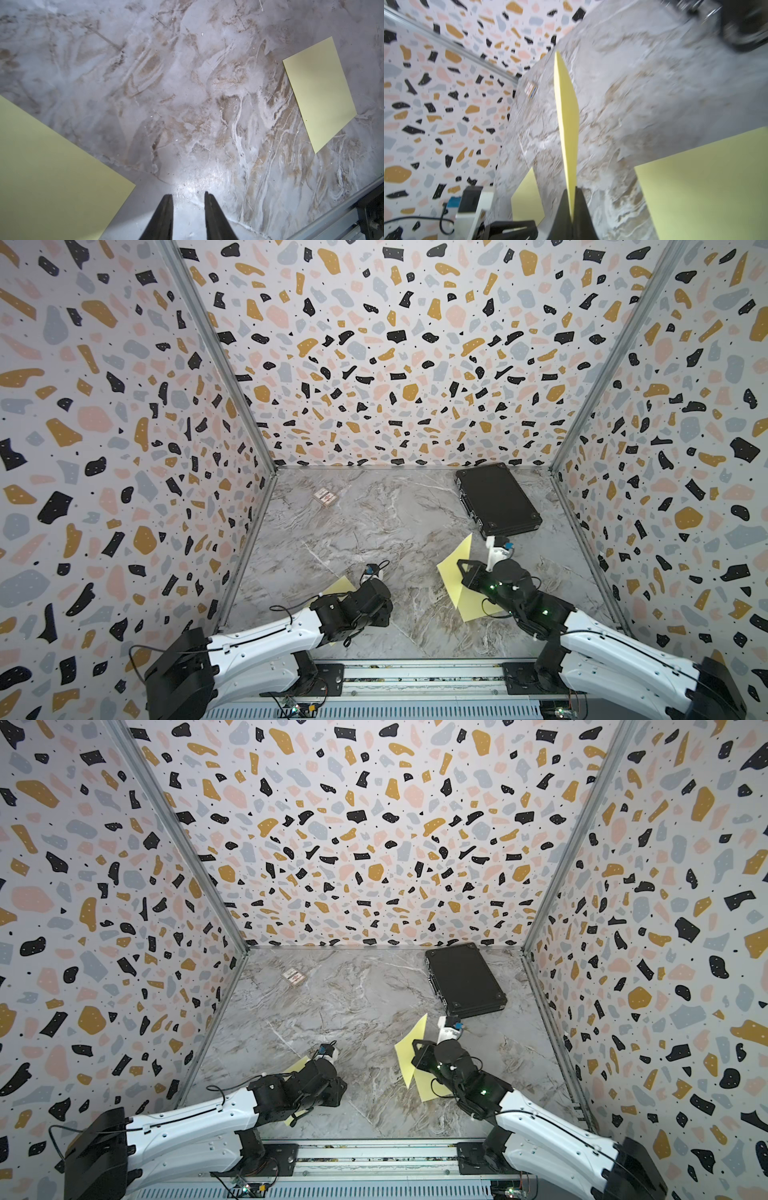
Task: Fold the square paper diagonally
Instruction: Place the paper at the center of the board.
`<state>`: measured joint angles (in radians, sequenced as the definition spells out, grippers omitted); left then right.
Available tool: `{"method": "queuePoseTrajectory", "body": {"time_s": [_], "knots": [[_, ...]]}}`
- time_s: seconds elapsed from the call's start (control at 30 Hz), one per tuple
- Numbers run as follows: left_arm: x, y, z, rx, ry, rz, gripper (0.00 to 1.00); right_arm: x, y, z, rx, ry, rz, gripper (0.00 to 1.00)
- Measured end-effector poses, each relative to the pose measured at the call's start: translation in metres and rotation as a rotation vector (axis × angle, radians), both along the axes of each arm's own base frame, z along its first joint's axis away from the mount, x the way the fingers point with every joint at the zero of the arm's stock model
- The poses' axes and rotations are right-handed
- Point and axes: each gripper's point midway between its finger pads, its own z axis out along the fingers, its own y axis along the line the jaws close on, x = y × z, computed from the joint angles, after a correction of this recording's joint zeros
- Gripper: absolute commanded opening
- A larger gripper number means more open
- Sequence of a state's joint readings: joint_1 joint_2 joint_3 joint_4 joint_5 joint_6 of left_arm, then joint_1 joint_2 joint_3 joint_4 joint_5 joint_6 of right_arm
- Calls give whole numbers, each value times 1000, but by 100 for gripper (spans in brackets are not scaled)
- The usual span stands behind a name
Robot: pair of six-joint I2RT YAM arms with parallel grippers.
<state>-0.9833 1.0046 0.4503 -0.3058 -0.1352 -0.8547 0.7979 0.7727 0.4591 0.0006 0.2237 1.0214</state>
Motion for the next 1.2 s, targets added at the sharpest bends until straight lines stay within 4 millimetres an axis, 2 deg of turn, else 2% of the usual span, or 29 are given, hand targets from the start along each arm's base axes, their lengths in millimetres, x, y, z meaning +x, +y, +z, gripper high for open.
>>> {"method": "queuePoseTrajectory", "body": {"time_s": [0.1, 0.17, 0.27, 0.4, 0.5, 0.67, 0.87, 1.2], "knots": [[-6, 7, -6, -3, 7, -1, 30, 11, -50, 14, -9, -50, -157, 0], [-10, 10, -11, -6, 16, 0, 30, 20, -80, 11, -25, -49, -257, 0], [-12, 11, -11, -24, 25, 7, 29, 34, -116, -13, -61, 26, -380, 0], [-13, 10, -8, -48, 25, 16, 28, 47, -152, -61, -63, 165, -486, 0], [-13, 11, -9, -59, 26, 23, 28, 53, -165, -93, -54, 270, -515, 0], [-15, 12, -13, -66, 37, 35, 22, 68, -178, -114, -28, 304, -548, 0], [-14, 11, -15, -74, 39, 44, 22, 74, -199, -146, -3, 346, -619, 0], [-14, 11, -16, -81, 45, 56, 22, 93, -208, -155, 9, 344, -657, 0]]}}
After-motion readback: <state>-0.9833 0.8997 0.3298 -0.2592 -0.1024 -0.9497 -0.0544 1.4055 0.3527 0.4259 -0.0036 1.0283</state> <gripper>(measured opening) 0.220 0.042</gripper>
